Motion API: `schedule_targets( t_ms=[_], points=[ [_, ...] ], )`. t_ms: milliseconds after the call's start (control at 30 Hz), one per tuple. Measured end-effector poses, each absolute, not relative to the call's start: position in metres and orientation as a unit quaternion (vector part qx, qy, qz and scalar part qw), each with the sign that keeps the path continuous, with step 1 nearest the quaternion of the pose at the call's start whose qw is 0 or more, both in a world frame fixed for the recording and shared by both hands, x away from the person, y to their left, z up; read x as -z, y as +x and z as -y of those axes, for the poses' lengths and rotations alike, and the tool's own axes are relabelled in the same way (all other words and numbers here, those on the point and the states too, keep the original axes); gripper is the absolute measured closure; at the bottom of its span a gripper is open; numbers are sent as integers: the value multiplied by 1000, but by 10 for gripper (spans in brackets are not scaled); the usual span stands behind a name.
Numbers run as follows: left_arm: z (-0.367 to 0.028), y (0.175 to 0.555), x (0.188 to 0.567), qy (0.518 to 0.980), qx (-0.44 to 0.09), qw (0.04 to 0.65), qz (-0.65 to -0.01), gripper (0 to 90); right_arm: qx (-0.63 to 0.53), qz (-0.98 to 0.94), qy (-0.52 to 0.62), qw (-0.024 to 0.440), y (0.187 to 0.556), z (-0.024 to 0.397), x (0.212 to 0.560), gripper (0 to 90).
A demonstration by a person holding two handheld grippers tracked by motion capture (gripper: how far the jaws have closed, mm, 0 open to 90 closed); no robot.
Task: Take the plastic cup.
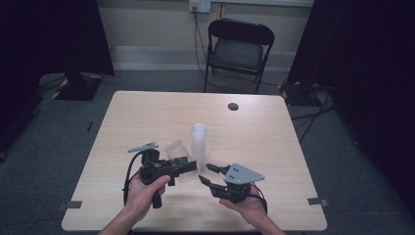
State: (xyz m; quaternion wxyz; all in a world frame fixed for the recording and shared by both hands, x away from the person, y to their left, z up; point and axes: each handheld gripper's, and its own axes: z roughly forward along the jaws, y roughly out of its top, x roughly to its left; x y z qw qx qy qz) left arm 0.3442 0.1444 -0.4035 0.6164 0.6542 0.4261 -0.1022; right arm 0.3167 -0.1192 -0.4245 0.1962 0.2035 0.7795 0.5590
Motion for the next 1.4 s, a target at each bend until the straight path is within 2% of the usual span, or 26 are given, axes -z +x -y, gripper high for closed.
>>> schedule_targets(
  t_ms=[533,1033,1400],
  points=[
    [-143,347,413,611,178,631,-444,361,-594,-749,171,239,314,107,417,660],
    [-131,340,412,601,210,639,-432,366,-619,-718,165,272,316,92,418,738],
    [-129,340,413,603,205,645,-423,333,-626,-706,166,288,315,91,419,823]
  ],
)
